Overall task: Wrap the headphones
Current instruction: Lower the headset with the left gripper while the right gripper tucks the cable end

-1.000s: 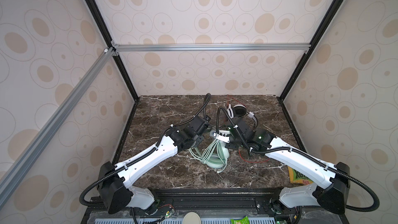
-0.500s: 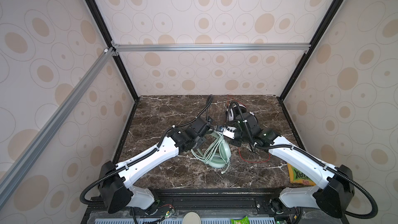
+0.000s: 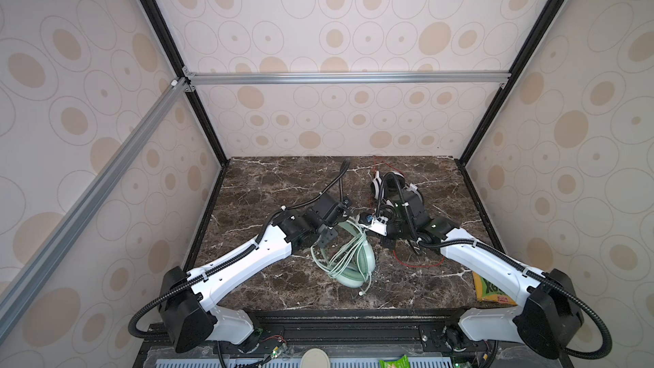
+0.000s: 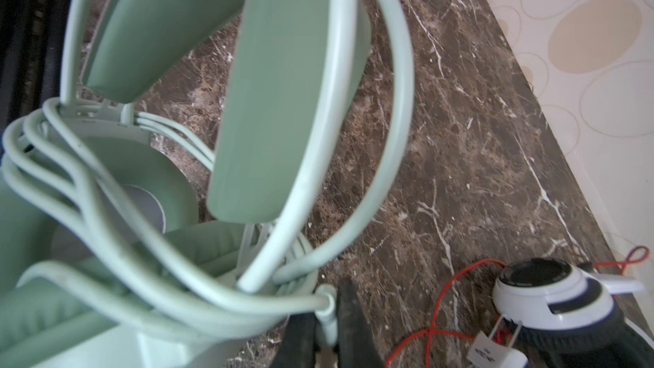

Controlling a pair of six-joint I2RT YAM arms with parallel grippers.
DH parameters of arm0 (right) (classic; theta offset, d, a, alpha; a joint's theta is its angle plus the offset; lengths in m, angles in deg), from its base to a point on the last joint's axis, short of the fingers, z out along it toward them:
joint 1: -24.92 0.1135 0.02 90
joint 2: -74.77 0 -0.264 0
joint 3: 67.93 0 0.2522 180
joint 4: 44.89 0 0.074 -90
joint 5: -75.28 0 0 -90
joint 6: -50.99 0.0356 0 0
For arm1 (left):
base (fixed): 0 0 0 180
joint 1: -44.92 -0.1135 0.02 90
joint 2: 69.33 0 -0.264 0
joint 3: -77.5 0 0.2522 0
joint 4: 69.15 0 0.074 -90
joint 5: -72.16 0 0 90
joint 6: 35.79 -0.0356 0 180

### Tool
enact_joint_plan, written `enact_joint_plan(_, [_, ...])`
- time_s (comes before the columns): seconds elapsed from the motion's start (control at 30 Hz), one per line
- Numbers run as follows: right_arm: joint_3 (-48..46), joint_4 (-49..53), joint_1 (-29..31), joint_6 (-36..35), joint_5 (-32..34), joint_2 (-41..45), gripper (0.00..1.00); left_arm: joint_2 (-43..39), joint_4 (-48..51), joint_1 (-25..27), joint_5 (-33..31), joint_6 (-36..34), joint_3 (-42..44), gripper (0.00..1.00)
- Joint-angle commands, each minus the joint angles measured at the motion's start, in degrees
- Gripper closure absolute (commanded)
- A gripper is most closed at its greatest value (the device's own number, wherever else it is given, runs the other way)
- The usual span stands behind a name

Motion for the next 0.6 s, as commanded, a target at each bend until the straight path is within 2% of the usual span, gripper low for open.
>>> enact_joint_plan(0.0, [-2.8,-6.9,0.0,-2.0,-8.2,1.6,0.98,-3.5,-5.8,1.2,10.3,-0.8,-6.2,1.00])
enact_joint_plan(0.13, [-5.1,-9.3,0.1,-4.1,-11.2,2.3,0.97,-3.4,-5.0,1.2,11.3,-1.5,-6.5,1.00])
enact_joint_plan(0.3, [-4.8,-6.8,0.0,-8.3,-14.4,1.9,0.97,-3.6,-3.2,1.3,12.3,-2.5,-7.3,1.00])
enact_joint_plan(0.5, [0.0,7.3,0.0,-19.3,-21.4,-0.7,0.92,-3.7,-0.8,1.2,14.5,-3.6,-8.1,1.00])
enact_joint_plan(0.57, [1.2,9.5,-0.1,-20.5,-22.3,-1.3,0.92,-3.7,-0.7,1.3,15.0,-3.6,-8.1,1.00])
